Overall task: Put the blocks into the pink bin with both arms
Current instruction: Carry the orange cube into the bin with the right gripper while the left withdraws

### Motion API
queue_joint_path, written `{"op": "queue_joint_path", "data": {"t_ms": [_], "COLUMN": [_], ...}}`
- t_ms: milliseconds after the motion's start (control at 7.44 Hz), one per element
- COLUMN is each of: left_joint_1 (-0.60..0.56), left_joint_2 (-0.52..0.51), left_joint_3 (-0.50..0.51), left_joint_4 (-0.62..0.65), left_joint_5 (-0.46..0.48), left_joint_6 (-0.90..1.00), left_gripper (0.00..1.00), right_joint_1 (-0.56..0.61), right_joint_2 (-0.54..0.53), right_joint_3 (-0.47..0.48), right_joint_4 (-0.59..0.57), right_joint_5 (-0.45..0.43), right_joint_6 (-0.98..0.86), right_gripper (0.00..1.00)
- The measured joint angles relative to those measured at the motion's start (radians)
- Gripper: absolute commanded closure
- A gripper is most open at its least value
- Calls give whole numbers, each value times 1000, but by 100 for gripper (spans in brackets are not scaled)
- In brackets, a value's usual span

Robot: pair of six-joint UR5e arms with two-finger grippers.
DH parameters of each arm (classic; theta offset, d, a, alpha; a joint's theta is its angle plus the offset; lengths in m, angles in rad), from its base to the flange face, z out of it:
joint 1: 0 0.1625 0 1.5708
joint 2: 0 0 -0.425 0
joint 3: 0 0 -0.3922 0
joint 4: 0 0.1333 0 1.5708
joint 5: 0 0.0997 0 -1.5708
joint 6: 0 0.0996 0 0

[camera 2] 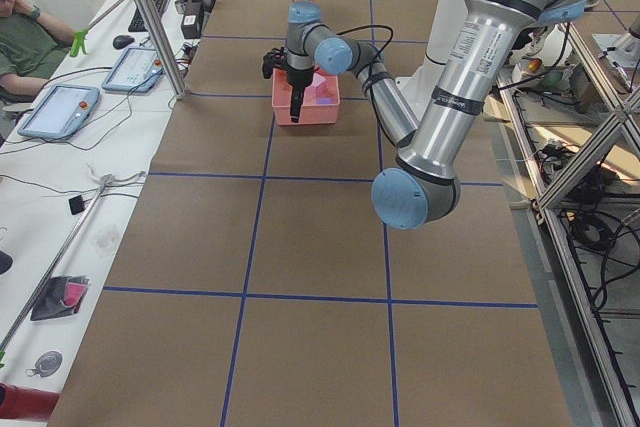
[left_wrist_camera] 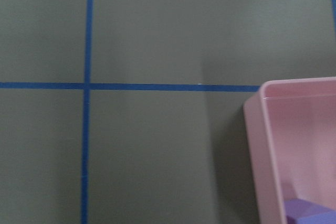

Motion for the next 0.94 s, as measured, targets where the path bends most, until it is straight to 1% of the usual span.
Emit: {"op": "queue_joint_path", "data": {"t_ms": [134,403,537,806,940], "left_joint_1": [-56,-144,-174,-213,-221], "left_joint_2": [53,143,181,252,282], "left_joint_3": [0,13,25,53,64], "left_joint_4": [-7,-43,-72,-150,-192], "left_joint_5": [-22,-43,-45,-47,-48], "left_joint_6": [109,299,367,447,462], "left_gripper": [0,0,0,0,0], "right_joint_1": [-74,-199,-250,-315,-326], "right_joint_2": [48,127,170,245,285], "right_joint_3": [-19,-107,-149,-225,-278], "right_joint_4": [62,225,264,288,296], "right_joint_5": [-50,-158,-211,-282,-295], "right_joint_6": [154,431,521,612,627], "right_gripper": [100,100,100,100,86]}}
